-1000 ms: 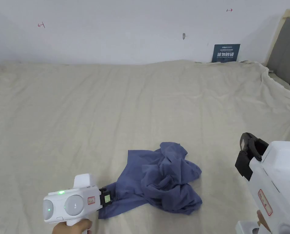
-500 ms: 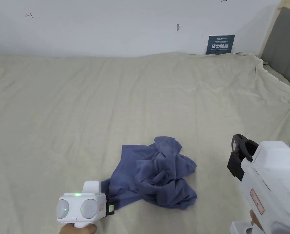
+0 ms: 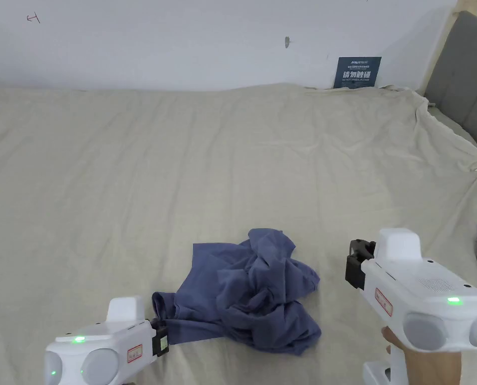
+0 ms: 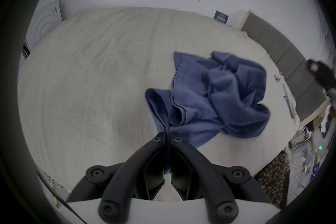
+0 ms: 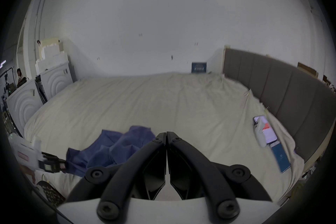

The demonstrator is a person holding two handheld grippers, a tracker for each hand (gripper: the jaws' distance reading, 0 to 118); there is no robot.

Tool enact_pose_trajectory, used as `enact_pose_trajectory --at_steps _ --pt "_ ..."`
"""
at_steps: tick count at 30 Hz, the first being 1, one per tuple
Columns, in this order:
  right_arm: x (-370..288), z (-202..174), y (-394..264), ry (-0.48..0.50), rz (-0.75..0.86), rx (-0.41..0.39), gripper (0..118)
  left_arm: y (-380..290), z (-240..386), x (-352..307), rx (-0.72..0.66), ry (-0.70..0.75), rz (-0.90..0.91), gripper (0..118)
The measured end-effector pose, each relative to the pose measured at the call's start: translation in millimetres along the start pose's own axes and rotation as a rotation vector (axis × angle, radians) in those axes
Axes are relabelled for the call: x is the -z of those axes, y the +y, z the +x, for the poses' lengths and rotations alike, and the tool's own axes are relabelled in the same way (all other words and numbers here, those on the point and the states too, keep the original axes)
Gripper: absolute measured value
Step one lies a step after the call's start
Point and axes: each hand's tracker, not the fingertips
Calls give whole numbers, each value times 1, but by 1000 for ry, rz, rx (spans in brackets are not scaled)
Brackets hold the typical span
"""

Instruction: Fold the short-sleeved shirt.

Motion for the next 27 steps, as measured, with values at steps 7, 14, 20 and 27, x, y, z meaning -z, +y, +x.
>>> enact_pose_trajectory --at_steps 7,14,20,27 --pt "94 5 -15 26 -204 68 80 12 -7 -8 0 -28 20 2" --pt "145 -4 -39 45 -379 56 81 15 -12 -2 -15 -42 12 2" --pt "160 -23 -54 50 -429 55 58 16 -15 1 -30 -44 9 2" --pt "131 -32 -41 85 -361 3 9 13 -18 -3 -45 -54 18 2"
